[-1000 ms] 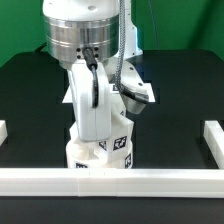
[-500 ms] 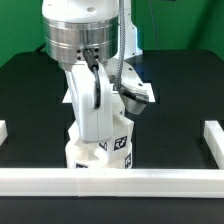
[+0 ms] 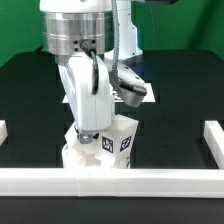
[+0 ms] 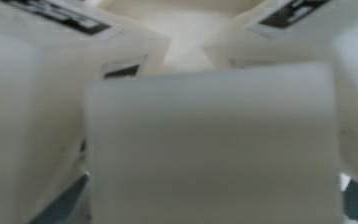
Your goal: Assemble stool
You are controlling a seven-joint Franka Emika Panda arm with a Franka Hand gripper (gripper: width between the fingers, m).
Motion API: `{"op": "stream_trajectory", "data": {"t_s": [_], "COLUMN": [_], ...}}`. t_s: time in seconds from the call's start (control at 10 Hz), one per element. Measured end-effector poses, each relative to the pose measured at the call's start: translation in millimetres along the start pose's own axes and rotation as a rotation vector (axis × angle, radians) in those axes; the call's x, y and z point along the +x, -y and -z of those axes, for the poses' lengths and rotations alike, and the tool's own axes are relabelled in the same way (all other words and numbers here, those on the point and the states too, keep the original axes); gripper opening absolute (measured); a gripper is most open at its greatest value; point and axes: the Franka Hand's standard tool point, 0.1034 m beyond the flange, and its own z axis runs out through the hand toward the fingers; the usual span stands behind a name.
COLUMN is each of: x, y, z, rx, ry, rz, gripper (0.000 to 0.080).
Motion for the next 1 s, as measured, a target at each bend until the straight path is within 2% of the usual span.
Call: {"op": "stream_trajectory", "data": {"t_s": [0.1,0.7,1.0], "x": [-0.8,-0.8,-0.4], "y": [-0.4,-0.4,-1.0], "z": [0.0,0.9,16.1], "rx": [0.027,0.034,0.061], "ry": [-0.006,-0.01,0.006], "rz": [-0.003,0.006,0.04], "gripper": [0.0338,0.0338,0.0338]}}
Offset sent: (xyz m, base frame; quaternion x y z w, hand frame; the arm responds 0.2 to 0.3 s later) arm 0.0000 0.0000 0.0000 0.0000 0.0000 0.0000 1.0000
